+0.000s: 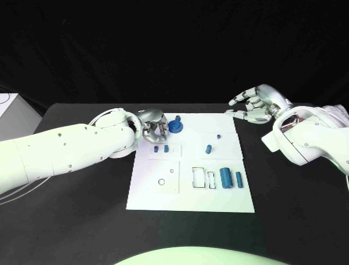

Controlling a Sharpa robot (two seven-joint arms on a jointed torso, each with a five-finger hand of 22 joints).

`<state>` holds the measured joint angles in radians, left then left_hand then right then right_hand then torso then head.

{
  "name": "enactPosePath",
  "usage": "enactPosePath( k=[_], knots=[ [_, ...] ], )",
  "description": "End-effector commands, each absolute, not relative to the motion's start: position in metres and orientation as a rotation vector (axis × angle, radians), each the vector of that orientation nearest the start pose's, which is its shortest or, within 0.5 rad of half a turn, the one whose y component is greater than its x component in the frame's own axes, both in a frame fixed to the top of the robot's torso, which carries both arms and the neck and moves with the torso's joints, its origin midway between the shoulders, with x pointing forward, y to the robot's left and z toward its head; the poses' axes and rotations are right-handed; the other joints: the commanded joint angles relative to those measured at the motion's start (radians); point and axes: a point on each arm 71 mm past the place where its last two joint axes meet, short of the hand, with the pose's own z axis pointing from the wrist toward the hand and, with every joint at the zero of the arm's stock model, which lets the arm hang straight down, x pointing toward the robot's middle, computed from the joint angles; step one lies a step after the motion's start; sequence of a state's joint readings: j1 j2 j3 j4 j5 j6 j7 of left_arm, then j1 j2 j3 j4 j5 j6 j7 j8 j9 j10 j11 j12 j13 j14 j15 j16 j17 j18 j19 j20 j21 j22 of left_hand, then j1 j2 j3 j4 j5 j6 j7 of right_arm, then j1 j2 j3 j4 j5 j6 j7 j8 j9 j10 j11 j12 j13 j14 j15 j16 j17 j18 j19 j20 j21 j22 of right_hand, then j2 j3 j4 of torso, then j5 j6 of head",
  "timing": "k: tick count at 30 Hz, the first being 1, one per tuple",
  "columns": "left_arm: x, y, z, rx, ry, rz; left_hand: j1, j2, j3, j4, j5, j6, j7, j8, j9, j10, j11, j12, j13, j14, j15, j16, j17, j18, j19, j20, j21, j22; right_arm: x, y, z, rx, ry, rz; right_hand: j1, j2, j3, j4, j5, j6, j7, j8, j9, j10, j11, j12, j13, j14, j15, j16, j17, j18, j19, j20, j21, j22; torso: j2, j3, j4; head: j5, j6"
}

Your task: Assemble the parts on the task board

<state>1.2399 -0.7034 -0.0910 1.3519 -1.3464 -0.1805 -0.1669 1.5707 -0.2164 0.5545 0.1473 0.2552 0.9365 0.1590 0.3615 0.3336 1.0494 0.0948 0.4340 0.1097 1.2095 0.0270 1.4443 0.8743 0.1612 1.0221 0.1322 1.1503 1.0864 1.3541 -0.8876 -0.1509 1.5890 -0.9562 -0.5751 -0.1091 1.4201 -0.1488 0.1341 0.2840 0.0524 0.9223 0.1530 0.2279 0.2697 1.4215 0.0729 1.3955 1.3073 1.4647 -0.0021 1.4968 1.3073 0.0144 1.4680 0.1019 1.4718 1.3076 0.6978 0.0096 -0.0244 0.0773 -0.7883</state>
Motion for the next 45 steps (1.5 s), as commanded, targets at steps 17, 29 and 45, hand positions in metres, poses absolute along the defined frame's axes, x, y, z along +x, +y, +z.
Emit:
enactPosePath(
  k=[17,29,45],
  knots=[
    [0.5148,0.1803,-0.2018,0.095,1.826,-0.612,-0.008,0.004,0.001,-0.013,0.006,0.014,-0.001,-0.007,0.004,0.018,-0.001,-0.004,0.002,0.016,0.002,0.001,0.015,-0.016,0.025,0.001,0.02,0.017,0.4905,-0.2197,-0.1408,0.346,1.537,0.796,-0.008,0.003,0.005,-0.001,0.005,-0.005,-0.002,0.005,-0.001,0.003,-0.005,0.0,0.11,0.069,-0.005,-0.002,0.118,0.012,0.054,-0.005,-0.003,0.191,0.0,-0.0002,0.0001,-0.003,-0.002],
    [0.5161,0.1823,-0.2033,0.091,1.842,-0.592,-0.008,0.003,0.002,-0.014,0.006,0.014,-0.001,-0.008,0.004,0.019,-0.001,-0.006,0.003,0.015,0.002,0.001,0.012,-0.016,0.025,0.001,0.02,0.016,0.4905,-0.2201,-0.1409,0.347,1.538,0.794,-0.008,0.003,0.005,-0.001,0.005,-0.005,-0.002,0.005,-0.001,0.003,-0.005,0.0,0.11,0.069,-0.005,-0.002,0.118,0.012,0.054,-0.005,-0.003,0.191,0.0,-0.0001,0.0005,-0.002,-0.003],
    [0.5172,0.1824,-0.2035,0.092,1.839,-0.586,-0.007,0.004,0.003,-0.016,0.007,0.015,-0.001,-0.009,0.005,0.019,-0.001,-0.009,0.003,0.016,0.002,0.001,0.012,-0.016,0.026,0.001,0.021,0.017,0.4904,-0.2199,-0.1409,0.347,1.539,0.794,-0.008,0.003,0.005,-0.001,0.005,-0.005,-0.002,0.005,-0.001,0.003,-0.005,0.0,0.11,0.069,-0.005,-0.002,0.118,0.012,0.054,-0.005,-0.003,0.191,0.0,0.0005,0.0002,-0.002,-0.006]
  ],
)
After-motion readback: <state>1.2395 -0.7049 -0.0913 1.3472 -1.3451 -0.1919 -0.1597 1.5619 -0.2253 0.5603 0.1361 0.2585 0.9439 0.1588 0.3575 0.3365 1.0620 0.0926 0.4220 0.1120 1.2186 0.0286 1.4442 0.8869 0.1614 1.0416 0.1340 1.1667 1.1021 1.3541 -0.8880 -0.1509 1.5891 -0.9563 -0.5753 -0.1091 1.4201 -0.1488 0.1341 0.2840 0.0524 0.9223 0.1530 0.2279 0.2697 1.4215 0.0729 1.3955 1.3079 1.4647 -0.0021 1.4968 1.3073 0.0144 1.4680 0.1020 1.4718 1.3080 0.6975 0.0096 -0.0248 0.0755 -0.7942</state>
